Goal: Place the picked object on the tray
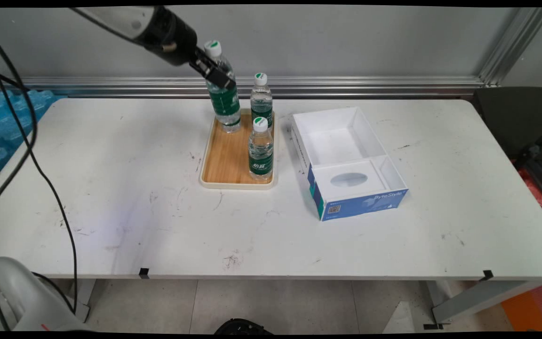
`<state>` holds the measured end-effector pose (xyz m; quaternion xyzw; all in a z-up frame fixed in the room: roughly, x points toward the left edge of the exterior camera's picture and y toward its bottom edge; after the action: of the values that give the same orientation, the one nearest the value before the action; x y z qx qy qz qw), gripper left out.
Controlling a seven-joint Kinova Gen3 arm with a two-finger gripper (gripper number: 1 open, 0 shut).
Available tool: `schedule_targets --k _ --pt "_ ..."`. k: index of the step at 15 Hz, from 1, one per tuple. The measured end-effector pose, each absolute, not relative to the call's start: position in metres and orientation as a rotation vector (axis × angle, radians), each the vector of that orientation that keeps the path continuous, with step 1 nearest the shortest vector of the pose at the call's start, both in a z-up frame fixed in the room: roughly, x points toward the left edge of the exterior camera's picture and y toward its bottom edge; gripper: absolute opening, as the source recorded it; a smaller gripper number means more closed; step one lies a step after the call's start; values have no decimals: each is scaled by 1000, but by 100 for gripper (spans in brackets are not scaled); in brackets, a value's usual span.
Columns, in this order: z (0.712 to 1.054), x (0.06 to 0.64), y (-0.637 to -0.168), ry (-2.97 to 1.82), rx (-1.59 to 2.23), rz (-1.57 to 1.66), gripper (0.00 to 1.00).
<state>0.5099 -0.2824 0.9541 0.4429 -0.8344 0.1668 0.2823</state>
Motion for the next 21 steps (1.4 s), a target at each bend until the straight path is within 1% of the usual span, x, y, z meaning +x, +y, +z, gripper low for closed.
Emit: schedule_targets --k 12,18,21 --pt "871 507 -289 -2302 1143 437 0" --pt "843 507 -295 -2329 1118 433 0" --pt "835 508 -294 -2340 1106 428 0"
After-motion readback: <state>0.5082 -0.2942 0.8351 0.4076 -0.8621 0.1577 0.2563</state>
